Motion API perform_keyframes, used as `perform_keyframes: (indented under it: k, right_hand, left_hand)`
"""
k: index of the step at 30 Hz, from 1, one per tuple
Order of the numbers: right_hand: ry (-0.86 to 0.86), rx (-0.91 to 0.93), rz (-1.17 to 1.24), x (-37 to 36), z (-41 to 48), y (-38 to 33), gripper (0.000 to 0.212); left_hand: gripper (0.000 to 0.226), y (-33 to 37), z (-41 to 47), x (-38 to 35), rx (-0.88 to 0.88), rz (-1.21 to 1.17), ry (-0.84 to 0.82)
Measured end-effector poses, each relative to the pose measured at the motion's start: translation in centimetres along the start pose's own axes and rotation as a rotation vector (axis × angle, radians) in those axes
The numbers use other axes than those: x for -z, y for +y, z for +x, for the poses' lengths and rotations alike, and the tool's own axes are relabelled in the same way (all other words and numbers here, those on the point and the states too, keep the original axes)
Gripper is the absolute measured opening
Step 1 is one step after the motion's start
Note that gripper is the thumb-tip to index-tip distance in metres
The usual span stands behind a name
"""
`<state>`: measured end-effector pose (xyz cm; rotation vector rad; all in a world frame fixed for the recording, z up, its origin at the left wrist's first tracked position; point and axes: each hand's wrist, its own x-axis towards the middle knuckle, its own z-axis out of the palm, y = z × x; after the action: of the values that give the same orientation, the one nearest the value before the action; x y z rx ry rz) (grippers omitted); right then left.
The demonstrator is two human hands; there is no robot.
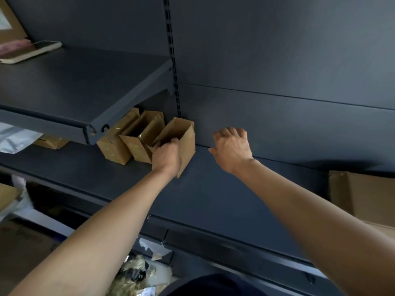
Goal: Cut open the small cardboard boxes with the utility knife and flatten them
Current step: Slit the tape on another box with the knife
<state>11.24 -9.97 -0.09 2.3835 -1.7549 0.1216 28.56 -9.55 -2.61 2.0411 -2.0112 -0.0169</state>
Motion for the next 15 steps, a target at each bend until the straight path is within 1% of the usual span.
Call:
perform_keyframes:
  k: [3,5,8,10,12,15]
  right_hand:
    - [-0.03,-0.12,0.136,0.4,-1.0,1.8,0.052]
    - [-0.051,-0.248,0.27,0.7,-1.8,3.4,0.057]
    - [-0.07,-0.479,0.546,1.2,-3.4,6.2,0.068]
    - [-0.083,-0.61,0.807,1.4,-4.6,8.2,0.081]
    - [-0.069,-0.692,1.07,1.6,-5.9,10.0,0.089]
    - [-0.102,-0.817,1.361,2.2,-7.5,12.2,0.086]
  left_hand:
    - [0.028,2.3,-0.1,0.4,-0.032,-0.187,0.075]
    - [0.031,4.2,-0.1,0.4,0.025,-0.426,0.059]
    - [0.031,7.1,-0.4,0.2,0.214,-0.911,-0.055]
    - [0.027,9.0,-0.9,-0.2,0.367,-1.146,-0.119]
    - [0.025,10.7,-1.6,-0.7,0.517,-1.317,-0.211]
    - [0.025,12.8,-3.0,-1.6,0.603,-1.471,-0.37]
